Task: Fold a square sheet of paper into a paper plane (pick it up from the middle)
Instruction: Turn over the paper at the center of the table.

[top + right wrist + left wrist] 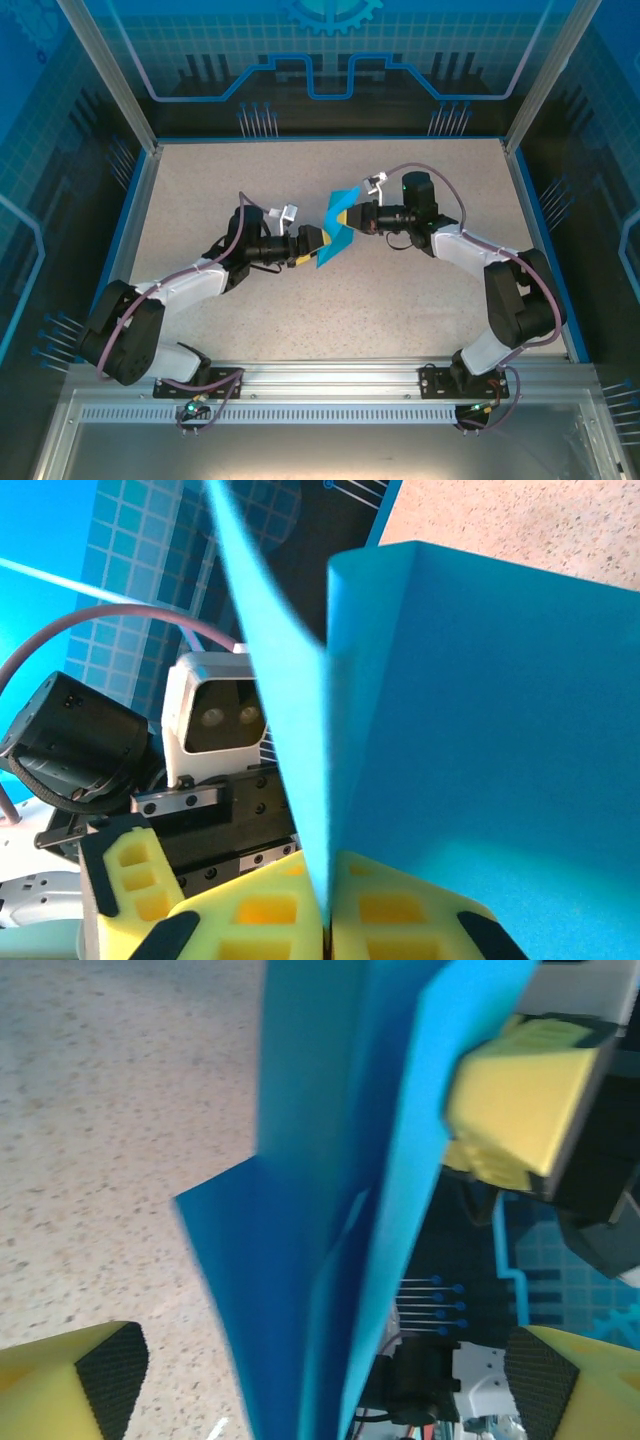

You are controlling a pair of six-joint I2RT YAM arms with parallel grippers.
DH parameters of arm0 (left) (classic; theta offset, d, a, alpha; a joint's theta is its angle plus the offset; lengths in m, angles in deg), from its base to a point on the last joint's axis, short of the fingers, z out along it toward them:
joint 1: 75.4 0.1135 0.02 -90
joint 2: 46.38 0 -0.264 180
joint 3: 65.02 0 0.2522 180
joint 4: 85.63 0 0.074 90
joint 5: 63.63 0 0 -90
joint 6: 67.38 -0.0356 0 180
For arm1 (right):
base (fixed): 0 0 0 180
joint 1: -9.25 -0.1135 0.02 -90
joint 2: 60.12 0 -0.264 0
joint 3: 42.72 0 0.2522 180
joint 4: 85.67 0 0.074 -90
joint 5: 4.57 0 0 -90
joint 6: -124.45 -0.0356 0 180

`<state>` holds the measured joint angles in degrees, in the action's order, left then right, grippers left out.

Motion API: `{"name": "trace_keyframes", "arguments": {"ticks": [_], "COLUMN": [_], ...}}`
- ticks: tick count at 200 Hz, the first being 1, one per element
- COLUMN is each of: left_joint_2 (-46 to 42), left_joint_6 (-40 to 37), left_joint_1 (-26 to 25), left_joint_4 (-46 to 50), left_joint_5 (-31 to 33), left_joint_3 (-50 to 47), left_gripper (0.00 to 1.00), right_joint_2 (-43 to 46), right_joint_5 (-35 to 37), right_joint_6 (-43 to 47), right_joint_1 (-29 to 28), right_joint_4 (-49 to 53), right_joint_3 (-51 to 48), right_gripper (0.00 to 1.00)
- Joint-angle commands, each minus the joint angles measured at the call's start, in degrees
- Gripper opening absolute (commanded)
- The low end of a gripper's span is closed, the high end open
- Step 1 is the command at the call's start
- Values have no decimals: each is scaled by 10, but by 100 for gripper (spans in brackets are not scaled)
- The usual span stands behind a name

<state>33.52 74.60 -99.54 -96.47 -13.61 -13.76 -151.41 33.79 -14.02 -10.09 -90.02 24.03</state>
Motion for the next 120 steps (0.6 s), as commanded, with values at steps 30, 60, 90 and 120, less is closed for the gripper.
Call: {"name": "trace_keyframes", "arguments": {"ticks": [30, 60, 90, 120], "left_joint_2": [16, 24, 27, 29], "left_joint_6": [19, 19, 18, 15], "left_joint_1": [5, 4, 5, 4], "left_joint_4": [-86, -95, -102, -102], "left_joint_5": [-43, -41, -39, -38], "left_joint_3": [1, 3, 4, 5], "left_gripper": [77, 61, 48, 35], "right_joint_2": [8, 4, -3, -8], "right_joint_5": [-34, -33, -33, -34], "right_joint_6": [-21, -19, -17, -15], "right_joint_1": [4, 3, 4, 4], "right_joint_4": [-19, -13, -6, -1], "right_joint_3": [8, 10, 10, 11], "right_gripper": [8, 8, 8, 8]}}
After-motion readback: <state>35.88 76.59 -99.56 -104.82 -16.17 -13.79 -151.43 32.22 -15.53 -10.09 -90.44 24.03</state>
